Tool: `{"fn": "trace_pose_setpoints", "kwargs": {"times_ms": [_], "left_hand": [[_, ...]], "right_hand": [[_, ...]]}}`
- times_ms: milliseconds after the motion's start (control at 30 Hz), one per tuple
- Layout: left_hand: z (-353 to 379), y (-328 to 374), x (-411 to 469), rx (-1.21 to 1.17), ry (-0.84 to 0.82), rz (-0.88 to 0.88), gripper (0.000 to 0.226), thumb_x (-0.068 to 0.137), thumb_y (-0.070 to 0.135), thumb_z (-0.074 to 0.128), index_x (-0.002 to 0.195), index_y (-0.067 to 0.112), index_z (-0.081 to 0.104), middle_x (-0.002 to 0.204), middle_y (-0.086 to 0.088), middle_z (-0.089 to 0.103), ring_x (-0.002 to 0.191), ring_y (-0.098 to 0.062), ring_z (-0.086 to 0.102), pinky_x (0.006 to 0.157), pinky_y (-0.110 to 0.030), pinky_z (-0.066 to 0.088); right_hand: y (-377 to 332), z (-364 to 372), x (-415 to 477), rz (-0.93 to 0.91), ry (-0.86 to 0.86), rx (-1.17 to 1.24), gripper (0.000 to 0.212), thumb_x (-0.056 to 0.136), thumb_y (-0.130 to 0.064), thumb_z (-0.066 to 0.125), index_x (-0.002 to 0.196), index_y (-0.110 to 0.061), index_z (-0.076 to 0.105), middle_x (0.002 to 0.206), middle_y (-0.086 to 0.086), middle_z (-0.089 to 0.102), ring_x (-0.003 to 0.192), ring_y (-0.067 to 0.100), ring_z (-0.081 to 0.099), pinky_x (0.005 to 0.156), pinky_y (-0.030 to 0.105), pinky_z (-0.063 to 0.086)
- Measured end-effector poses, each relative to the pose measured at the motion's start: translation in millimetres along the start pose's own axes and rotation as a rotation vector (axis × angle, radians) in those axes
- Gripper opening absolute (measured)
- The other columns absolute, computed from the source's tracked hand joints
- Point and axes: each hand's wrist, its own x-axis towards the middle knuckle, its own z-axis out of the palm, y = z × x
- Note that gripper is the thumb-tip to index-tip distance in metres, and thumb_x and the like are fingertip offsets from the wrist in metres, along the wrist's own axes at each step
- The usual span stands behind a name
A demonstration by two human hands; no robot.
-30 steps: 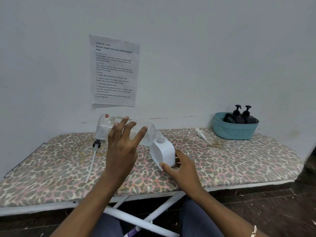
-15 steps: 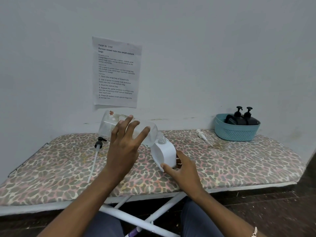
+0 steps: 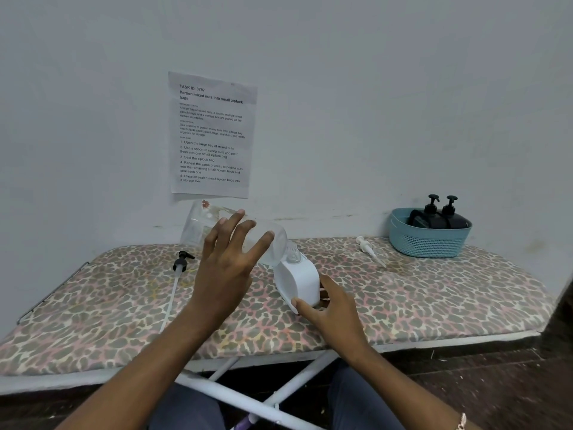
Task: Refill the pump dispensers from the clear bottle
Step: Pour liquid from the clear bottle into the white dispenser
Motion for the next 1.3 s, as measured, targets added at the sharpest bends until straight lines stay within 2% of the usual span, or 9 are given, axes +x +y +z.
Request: {"fn": "trace_pose_setpoints", "kwargs": {"times_ms": [133,233,567,767,1033,1300], "left_hand": [[0,-1,2,0.006,0.005,0.014,0.078,0.069,-0.013,0.035,0.132,0.016,0.07,0.133,-0.019,0.063,0.146,-0.036,0.037,0.118,-0.051,0.028],[0,-1,3,0.012,0.012,0.031,0.077,0.07,-0.012,0.033,0.131,0.016,0.07,0.133,-0.019,0.063,0.145,-0.037,0.038,0.118,-0.051,0.028],[0,-4,7,0.04,0.014,0.081,0.078,0.068,-0.012,0.032,0.13,0.015,0.07,0.133,-0.019,0.064,0.145,-0.037,0.039,0.118,-0.05,0.027],[-2,-6,11,0.053,0.023,0.126,0.078,0.065,-0.018,0.042,0.131,0.014,0.069,0.133,-0.02,0.063,0.146,-0.038,0.037,0.122,-0.045,0.018],[-5,-7,16,0.067,0.039,0.179,0.072,0.075,-0.014,0.032,0.129,0.013,0.07,0.132,-0.02,0.065,0.144,-0.038,0.039,0.122,-0.044,0.017],[-6,-9,23,0.084,0.048,0.237,0.073,0.073,-0.015,0.032,0.128,0.014,0.07,0.131,-0.019,0.065,0.144,-0.037,0.04,0.123,-0.043,0.016]], "right_hand": [[-1,0,0,0.003,-0.006,0.01,0.052,0.087,-0.037,0.082,0.134,-0.032,0.06,0.111,-0.02,0.065,0.099,-0.016,0.06,0.07,0.011,0.053],[0,0,-1,0.002,0.003,0.005,0.052,0.086,-0.039,0.083,0.133,-0.029,0.062,0.112,-0.017,0.068,0.099,-0.013,0.062,0.071,0.014,0.056],[0,-1,-1,0.007,-0.002,0.016,0.055,0.087,-0.037,0.083,0.136,-0.027,0.061,0.111,-0.018,0.067,0.097,-0.015,0.061,0.066,0.011,0.054],[2,0,0,0.013,-0.001,0.008,0.058,0.086,-0.04,0.083,0.137,-0.027,0.061,0.115,-0.016,0.068,0.099,-0.014,0.062,0.072,0.011,0.054],[1,0,1,0.021,-0.007,0.012,0.056,0.086,-0.036,0.083,0.136,-0.026,0.061,0.11,-0.02,0.066,0.099,-0.019,0.06,0.071,0.008,0.051],[3,1,1,0.018,-0.013,0.021,0.055,0.086,-0.042,0.082,0.135,-0.03,0.062,0.114,-0.02,0.068,0.1,-0.011,0.063,0.075,0.013,0.055]]}}
